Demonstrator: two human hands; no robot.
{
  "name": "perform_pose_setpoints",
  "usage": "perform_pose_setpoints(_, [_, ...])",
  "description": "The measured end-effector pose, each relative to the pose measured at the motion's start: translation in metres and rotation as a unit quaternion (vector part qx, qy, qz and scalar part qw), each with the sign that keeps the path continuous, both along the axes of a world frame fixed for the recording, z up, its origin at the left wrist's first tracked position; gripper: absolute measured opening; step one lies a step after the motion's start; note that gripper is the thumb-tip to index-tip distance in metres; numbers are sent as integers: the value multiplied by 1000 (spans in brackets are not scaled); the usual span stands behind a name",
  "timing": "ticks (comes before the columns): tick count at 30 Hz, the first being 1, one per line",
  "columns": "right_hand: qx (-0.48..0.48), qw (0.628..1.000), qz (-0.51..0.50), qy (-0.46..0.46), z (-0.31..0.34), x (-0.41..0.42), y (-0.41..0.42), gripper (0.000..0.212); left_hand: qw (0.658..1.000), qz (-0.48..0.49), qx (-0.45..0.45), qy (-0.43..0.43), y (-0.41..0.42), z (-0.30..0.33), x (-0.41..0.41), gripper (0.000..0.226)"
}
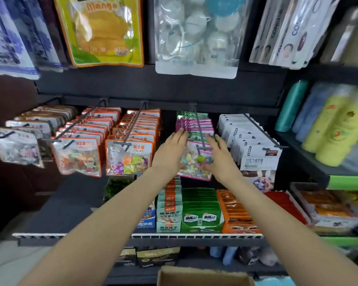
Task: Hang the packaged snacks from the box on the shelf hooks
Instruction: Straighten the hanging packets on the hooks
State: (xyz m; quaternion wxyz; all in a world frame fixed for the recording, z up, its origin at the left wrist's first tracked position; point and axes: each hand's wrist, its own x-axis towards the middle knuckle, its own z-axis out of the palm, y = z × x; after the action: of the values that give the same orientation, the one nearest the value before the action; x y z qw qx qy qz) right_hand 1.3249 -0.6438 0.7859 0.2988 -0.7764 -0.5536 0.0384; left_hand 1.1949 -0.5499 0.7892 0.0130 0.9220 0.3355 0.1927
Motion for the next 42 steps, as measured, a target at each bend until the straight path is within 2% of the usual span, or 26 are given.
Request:
perform_pose_setpoints(9, [1,1000,3,8,2,15,26,89,1000,19,-5,-21,16,-1,18,103])
perform_pose_setpoints(12, [-13,1000,15,15,5,20,23,93,998,-2,-46,-37,15,1,14,100])
perform_pose_setpoints(16, [-80,994,57,44,22,27,18,94,972,-19,-170,-163,9,16,9,69])
perform_pose_setpoints(19, [-50,992,61,100,44,32,22,70,963,3,-165,-214,15,32,15,51])
perform_pose_setpoints(23, [-2,1000,25,-11,56,41,48,49,974,-1,-155,-165,40,45,36,41])
perform_pose_setpoints(28, [-96,991,17,-91,51,52,92,50,979,7,-193,-65,72,42,60,44])
perform_pose_setpoints(31, [-131,985,21,-106,43,56,100,52,982,8,-189,-14,81,38,62,49])
perform_pose_setpoints(38, [-110,985,-2,-132,39,62,101,50,982,22,-189,6,86,41,61,52])
perform_pose_setpoints(42, [-98,988,-5,-115,43,64,109,47,981,29,-191,-16,94,49,67,50])
